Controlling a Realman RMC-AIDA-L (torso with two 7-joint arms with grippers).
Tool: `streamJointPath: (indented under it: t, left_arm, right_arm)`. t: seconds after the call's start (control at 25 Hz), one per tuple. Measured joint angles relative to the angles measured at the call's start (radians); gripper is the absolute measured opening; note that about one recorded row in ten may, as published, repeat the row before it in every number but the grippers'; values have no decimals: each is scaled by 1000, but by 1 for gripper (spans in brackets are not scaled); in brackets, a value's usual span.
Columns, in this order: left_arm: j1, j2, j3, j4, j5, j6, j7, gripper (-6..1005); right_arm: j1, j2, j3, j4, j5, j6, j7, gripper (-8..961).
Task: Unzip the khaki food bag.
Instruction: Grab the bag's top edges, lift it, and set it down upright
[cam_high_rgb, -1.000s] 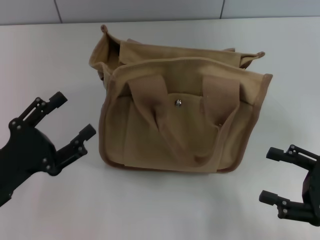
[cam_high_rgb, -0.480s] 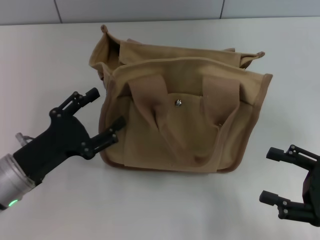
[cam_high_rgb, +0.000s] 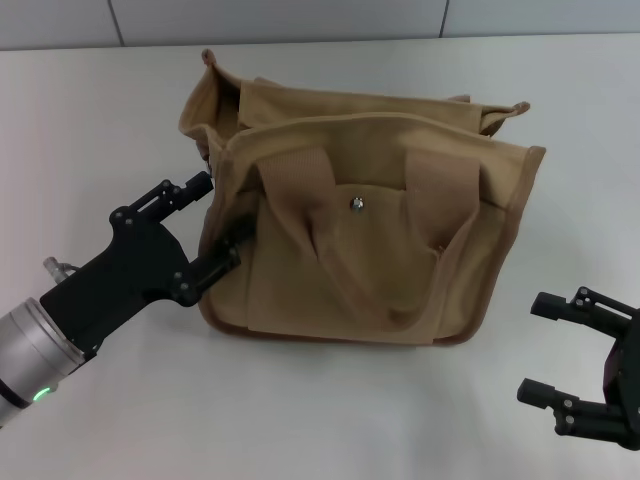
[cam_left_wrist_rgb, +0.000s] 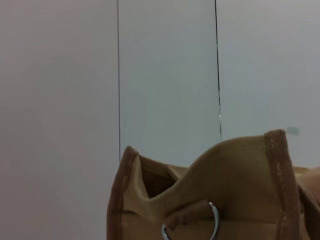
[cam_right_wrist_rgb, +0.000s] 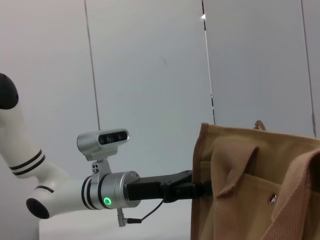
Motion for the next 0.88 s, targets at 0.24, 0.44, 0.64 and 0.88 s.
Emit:
streamJointPath:
  t: [0.24,0.44,0.64,0.88]
  left_arm:
    - [-7,-1,-6,-7,-1,-6,2,544]
    - [-9,-1,-8,-9,-1,-6,2,379]
    - [-9,-1,-14,-12,-2,8,25,206]
    - [-24,2,-9,4,-2,61,52,56]
  right_arm:
    - [-2,0,0,0,0,4,0,769]
    - [-4,0,0,0,0,4,0,762]
    - [-4,0,0,0,1,-2,0,756]
    - [-5,0,2,6,32,-5,1,748]
